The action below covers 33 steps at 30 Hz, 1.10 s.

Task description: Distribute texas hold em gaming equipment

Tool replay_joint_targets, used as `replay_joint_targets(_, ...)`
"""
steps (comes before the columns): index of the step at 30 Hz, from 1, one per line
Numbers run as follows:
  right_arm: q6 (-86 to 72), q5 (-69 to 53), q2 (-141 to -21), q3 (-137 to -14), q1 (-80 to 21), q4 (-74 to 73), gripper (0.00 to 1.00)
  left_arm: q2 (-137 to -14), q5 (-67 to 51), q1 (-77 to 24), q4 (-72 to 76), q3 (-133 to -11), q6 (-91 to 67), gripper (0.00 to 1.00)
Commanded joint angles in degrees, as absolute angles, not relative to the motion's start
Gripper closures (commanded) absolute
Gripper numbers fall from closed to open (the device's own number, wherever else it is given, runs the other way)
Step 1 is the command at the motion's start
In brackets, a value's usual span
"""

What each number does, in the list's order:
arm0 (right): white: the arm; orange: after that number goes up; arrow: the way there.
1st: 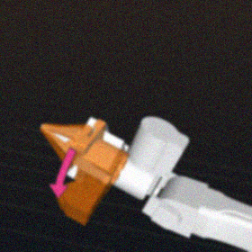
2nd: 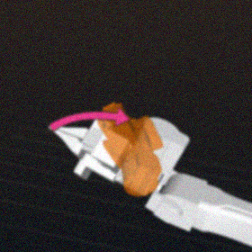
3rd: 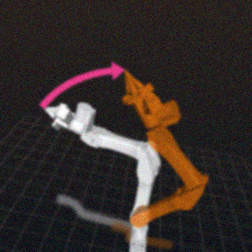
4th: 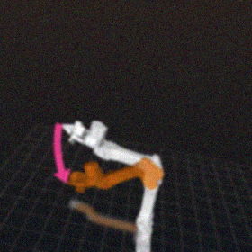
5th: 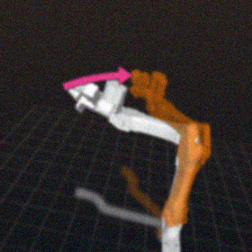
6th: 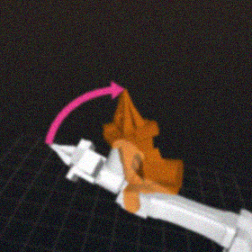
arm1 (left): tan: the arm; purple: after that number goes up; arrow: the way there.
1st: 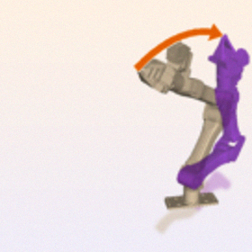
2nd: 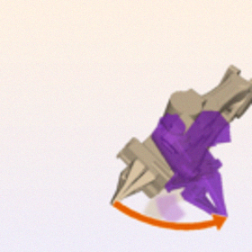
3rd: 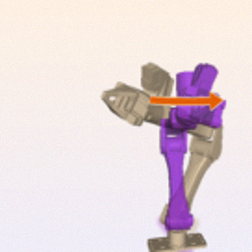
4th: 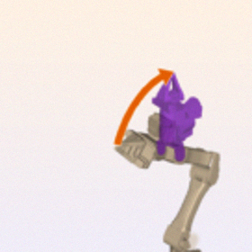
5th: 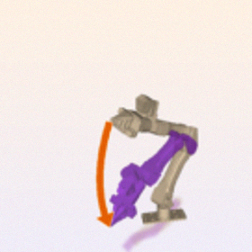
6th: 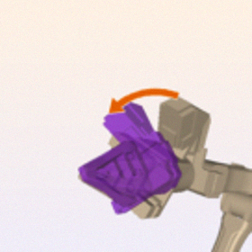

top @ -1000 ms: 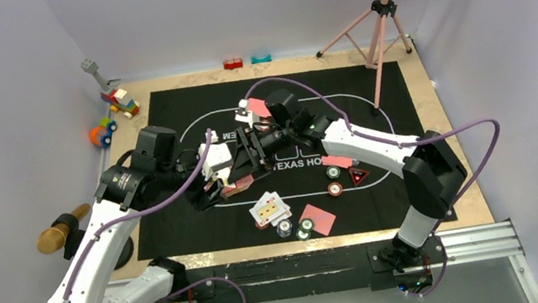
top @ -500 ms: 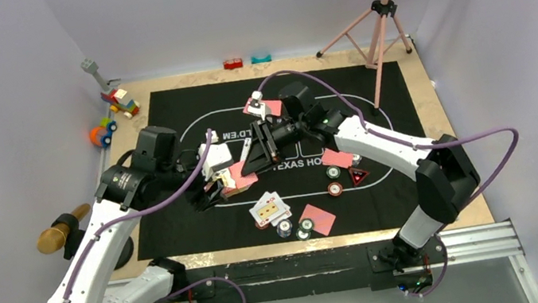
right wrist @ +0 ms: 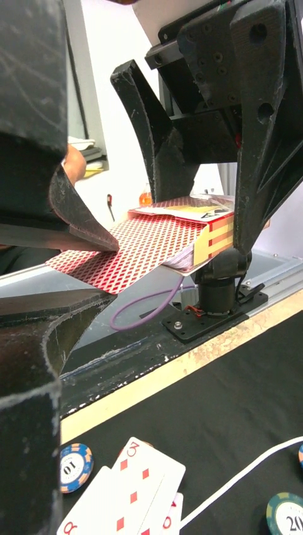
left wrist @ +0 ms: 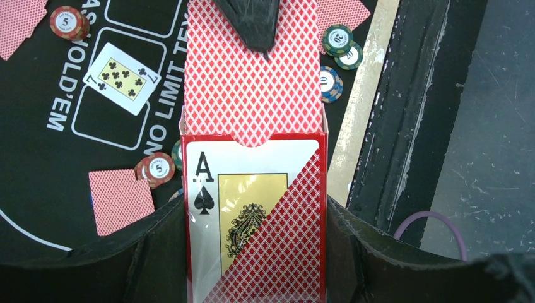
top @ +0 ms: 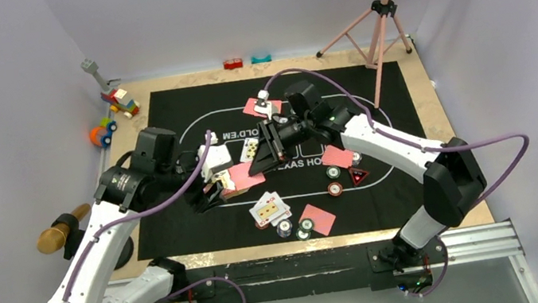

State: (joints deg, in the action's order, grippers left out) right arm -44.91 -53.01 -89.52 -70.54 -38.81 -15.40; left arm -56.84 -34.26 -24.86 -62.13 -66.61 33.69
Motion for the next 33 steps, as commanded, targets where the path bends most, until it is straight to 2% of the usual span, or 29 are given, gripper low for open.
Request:
replay_joint_targets(1,-42.21,-51.51,-86.27,-71.36,-37.42,-18.24,0.7,-55.02,-36.74,-24.62,-59.12,-67.9,34.41,1.0)
replay_joint_targets(13,-40.34,-51.54,-84.45,-74.0,-35.35,-21.85,0.75,-54.72,-37.09,-24.64,-59.13,-67.38,34.28,1.0)
replay_joint_targets(22,-40.11,-52.57,-81.29,-76.22,-31.58,-23.39,1.0,-54.51,-37.09,-24.66,-59.24,-66.98,34.45,1.0)
replay_joint_targets(33,-38.63,-52.38,-79.32,-79.3,-27.1,-25.29,1.0,-54.31,-37.09,-24.64,-59.59,-66.84,34.63,1.0)
